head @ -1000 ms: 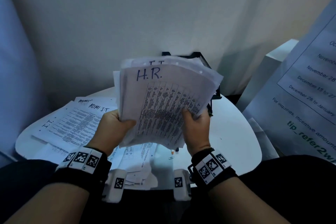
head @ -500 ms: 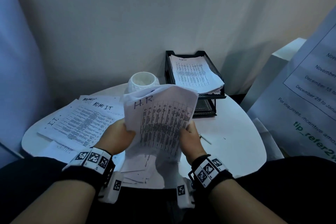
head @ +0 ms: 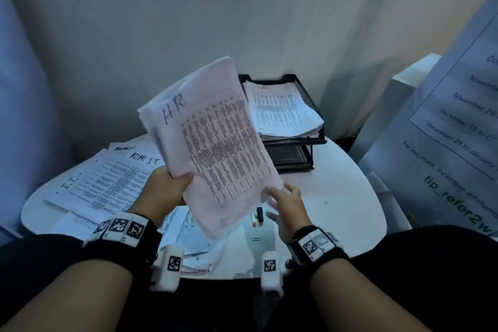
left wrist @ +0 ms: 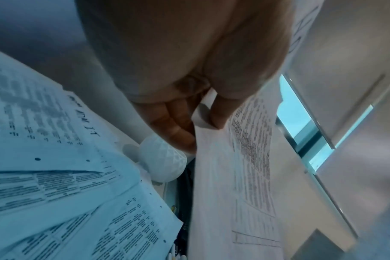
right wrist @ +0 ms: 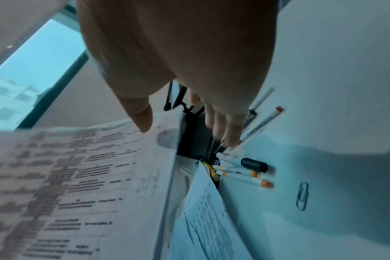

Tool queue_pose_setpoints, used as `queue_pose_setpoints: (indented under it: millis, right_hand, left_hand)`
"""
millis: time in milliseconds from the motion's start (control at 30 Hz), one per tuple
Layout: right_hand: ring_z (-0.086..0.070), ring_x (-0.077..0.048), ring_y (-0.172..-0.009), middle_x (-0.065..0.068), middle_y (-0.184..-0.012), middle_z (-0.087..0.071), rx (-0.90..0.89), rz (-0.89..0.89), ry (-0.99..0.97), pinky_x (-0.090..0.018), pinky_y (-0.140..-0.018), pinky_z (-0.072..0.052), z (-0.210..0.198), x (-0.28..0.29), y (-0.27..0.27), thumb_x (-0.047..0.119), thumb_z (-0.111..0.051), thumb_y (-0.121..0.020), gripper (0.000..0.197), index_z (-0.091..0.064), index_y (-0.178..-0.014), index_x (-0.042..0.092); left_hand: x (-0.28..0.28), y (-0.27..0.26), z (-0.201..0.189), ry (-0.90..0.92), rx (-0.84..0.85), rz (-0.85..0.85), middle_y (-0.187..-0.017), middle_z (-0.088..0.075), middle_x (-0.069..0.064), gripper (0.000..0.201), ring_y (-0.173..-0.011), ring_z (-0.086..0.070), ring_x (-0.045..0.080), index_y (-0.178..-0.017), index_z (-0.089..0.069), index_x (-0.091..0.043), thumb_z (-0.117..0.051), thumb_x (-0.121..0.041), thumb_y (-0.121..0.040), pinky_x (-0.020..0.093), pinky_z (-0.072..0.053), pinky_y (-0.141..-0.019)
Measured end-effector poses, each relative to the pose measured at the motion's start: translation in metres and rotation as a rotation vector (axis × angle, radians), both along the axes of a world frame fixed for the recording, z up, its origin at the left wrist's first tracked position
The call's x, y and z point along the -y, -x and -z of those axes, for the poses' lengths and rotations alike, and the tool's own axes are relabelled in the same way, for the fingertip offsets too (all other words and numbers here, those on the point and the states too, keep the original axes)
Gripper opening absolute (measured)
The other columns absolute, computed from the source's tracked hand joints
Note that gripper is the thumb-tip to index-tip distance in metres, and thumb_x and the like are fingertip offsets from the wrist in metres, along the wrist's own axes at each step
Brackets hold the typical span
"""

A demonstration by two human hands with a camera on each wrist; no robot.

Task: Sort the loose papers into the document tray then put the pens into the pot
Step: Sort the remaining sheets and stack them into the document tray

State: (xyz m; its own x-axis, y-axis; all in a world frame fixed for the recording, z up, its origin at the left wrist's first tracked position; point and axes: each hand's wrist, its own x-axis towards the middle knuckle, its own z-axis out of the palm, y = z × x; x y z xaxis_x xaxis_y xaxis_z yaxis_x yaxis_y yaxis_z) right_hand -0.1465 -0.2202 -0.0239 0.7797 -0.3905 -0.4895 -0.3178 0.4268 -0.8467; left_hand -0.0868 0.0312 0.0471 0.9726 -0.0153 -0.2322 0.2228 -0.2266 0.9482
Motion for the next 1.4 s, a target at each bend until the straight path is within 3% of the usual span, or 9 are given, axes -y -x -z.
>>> queue_pose_setpoints:
  millis: [133, 233, 433, 567, 833, 933, 1200, 1300, 1400]
  right_hand:
    - [-0.064, -0.031, -0.075, -0.021, -0.122, -0.068, -0.030, -0.065, -0.289, -0.037, -0.056, -0.052, 0.006, -0.009, 0.003, 0.014, -0.068, -0.095, 0.034, -0.056, -0.126, 0.008]
    - [-0.051, -0.024, -0.062, -0.020, -0.108, -0.058, -0.118, -0.102, -0.243, -0.030, -0.046, -0.045, 0.014, -0.014, 0.003, 0.006, -0.062, -0.098, 0.027, -0.057, -0.123, -0.002]
    - [-0.044, -0.015, -0.043, -0.008, -0.070, -0.047, -0.240, -0.075, -0.162, -0.023, -0.037, -0.028, 0.031, 0.000, 0.013, -0.001, -0.050, -0.100, 0.005, -0.050, -0.101, 0.004]
    - [-0.040, -0.014, -0.041, -0.004, -0.056, -0.043, -0.289, 0.026, -0.168, -0.023, -0.036, -0.028, 0.039, 0.026, 0.014, 0.003, -0.047, -0.104, 0.007, -0.050, -0.099, 0.006]
    - [-0.041, -0.011, -0.035, -0.006, -0.068, -0.044, -0.220, 0.234, -0.197, -0.020, -0.032, -0.029, 0.040, 0.074, -0.020, -0.004, -0.037, -0.101, 0.021, -0.043, -0.089, 0.012]
    - [-0.040, -0.014, -0.048, -0.007, -0.073, -0.042, -0.199, 0.288, -0.107, -0.021, -0.036, -0.029, 0.027, 0.085, -0.043, -0.009, -0.032, -0.099, 0.025, -0.043, -0.087, 0.011]
    - [-0.044, -0.014, -0.058, -0.006, -0.073, -0.043, -0.227, 0.307, 0.108, -0.018, -0.045, -0.041, 0.017, 0.099, -0.118, 0.002, -0.025, -0.109, 0.039, -0.039, -0.073, 0.011]
    - [-0.045, -0.021, -0.058, -0.013, -0.074, -0.047, -0.232, 0.393, 0.079, -0.026, -0.045, -0.035, 0.027, 0.100, -0.146, -0.013, -0.024, -0.094, 0.031, -0.045, -0.081, 0.006]
    - [-0.054, -0.026, -0.066, -0.016, -0.084, -0.056, -0.252, 0.393, 0.162, -0.029, -0.054, -0.041, 0.037, 0.099, -0.171, 0.002, -0.038, -0.099, 0.021, -0.058, -0.101, 0.005]
  left_hand:
    - [-0.002, -0.001, 0.010, 0.018, -0.063, 0.027, -0.105, -0.075, 0.018, 0.013, -0.091, -0.075, 0.032, -0.107, -0.067, -0.002, -0.067, -0.012, -0.099, 0.045, -0.063, -0.076]
    - [-0.001, -0.002, 0.013, -0.063, -0.066, 0.067, -0.106, -0.075, 0.017, 0.016, -0.091, -0.074, 0.033, -0.113, -0.066, -0.003, -0.063, -0.013, -0.101, 0.049, -0.063, -0.079]
    - [0.005, 0.001, 0.007, -0.277, -0.089, 0.239, -0.087, -0.076, 0.014, 0.019, -0.060, -0.067, 0.026, -0.103, -0.068, -0.013, -0.060, -0.030, -0.103, 0.029, -0.049, -0.056]
    - [0.005, 0.001, 0.007, -0.485, -0.087, 0.416, -0.080, -0.077, -0.001, 0.021, -0.060, -0.070, 0.017, -0.099, -0.068, -0.023, -0.058, -0.042, -0.101, 0.029, -0.050, -0.062]
    - [0.006, 0.003, 0.001, -0.714, -0.073, 0.626, -0.080, -0.077, -0.012, 0.017, -0.071, -0.074, 0.010, -0.097, -0.067, -0.037, -0.059, -0.052, -0.096, 0.027, -0.055, -0.068]
    - [0.006, 0.002, 0.001, -0.779, -0.049, 0.671, -0.084, -0.075, -0.014, 0.019, -0.075, -0.069, 0.007, -0.099, -0.067, -0.039, -0.058, -0.055, -0.094, 0.030, -0.057, -0.083]
    - [0.004, -0.004, 0.006, -0.894, -0.010, 0.733, -0.090, -0.069, -0.016, 0.026, -0.095, -0.064, 0.009, -0.110, -0.065, -0.042, -0.054, -0.060, -0.094, 0.030, -0.049, -0.086]
    - [0.001, -0.008, 0.008, -0.895, -0.026, 0.744, -0.092, -0.068, -0.015, 0.029, -0.100, -0.063, 0.009, -0.113, -0.065, -0.042, -0.054, -0.061, -0.095, 0.031, -0.049, -0.090]
    - [-0.003, -0.010, 0.010, -0.898, -0.043, 0.730, -0.104, -0.072, -0.015, 0.031, -0.107, -0.062, 0.009, -0.115, -0.064, -0.043, -0.053, -0.064, -0.094, 0.032, -0.049, -0.096]
